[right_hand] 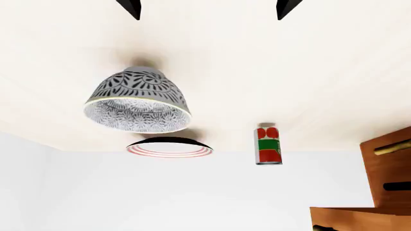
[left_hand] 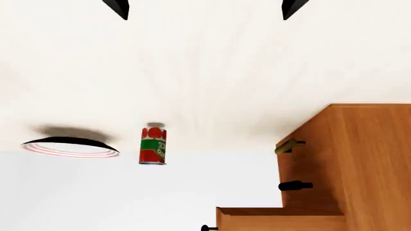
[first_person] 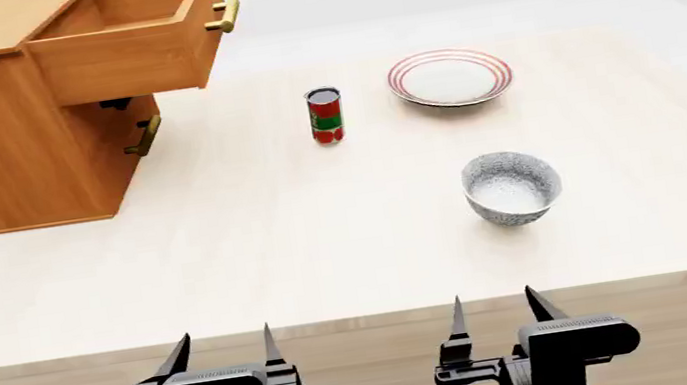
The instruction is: Put the bowl in the top drawer of the cabinet.
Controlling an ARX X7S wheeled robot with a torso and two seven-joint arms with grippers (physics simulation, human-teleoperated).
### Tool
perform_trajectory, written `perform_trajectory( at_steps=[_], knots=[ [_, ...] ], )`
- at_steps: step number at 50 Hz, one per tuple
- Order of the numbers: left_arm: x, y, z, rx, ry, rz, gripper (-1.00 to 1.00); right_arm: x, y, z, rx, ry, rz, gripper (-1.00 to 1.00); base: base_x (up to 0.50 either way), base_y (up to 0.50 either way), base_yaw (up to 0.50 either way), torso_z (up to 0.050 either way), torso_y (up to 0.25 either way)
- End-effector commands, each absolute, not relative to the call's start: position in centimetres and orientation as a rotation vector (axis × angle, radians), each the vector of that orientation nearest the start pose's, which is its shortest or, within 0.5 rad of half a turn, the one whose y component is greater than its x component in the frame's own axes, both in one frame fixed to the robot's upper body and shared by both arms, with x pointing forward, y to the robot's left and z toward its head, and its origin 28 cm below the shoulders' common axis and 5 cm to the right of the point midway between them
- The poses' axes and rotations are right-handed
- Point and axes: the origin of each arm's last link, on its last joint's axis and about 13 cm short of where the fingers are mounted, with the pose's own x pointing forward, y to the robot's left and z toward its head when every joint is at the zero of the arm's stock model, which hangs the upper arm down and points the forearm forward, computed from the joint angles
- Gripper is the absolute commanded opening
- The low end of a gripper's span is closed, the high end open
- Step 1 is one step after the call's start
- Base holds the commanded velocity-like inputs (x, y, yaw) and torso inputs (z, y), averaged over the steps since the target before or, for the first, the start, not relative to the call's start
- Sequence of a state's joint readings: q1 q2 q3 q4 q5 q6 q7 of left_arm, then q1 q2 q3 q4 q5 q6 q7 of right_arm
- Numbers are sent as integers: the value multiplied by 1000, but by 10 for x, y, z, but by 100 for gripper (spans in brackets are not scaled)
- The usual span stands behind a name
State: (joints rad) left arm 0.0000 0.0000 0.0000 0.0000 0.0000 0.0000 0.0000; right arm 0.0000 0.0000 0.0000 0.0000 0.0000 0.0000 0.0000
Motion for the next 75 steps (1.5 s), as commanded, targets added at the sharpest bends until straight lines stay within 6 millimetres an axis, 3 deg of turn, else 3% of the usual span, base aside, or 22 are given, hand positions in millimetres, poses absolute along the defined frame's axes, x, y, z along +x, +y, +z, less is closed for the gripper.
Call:
perform_trajectory(
  at_steps=[1,12,64,75],
  knots=[
    [212,205,13,-2,1,-1,100,211,-96,13,0,1,0,100,0,0,0,0,0],
    [213,206,13,-3,10,-3,100,213,-95,13,-17,11,3,100,0,103,0,0,0],
    [219,206,13,-13,25,-9,100,211,-96,13,-22,19,8,100,0,389,0,0,0],
    [215,207,27,2,19,-8,100,212,-98,26,-12,20,-6,100,0,0,0,0,0]
  ],
)
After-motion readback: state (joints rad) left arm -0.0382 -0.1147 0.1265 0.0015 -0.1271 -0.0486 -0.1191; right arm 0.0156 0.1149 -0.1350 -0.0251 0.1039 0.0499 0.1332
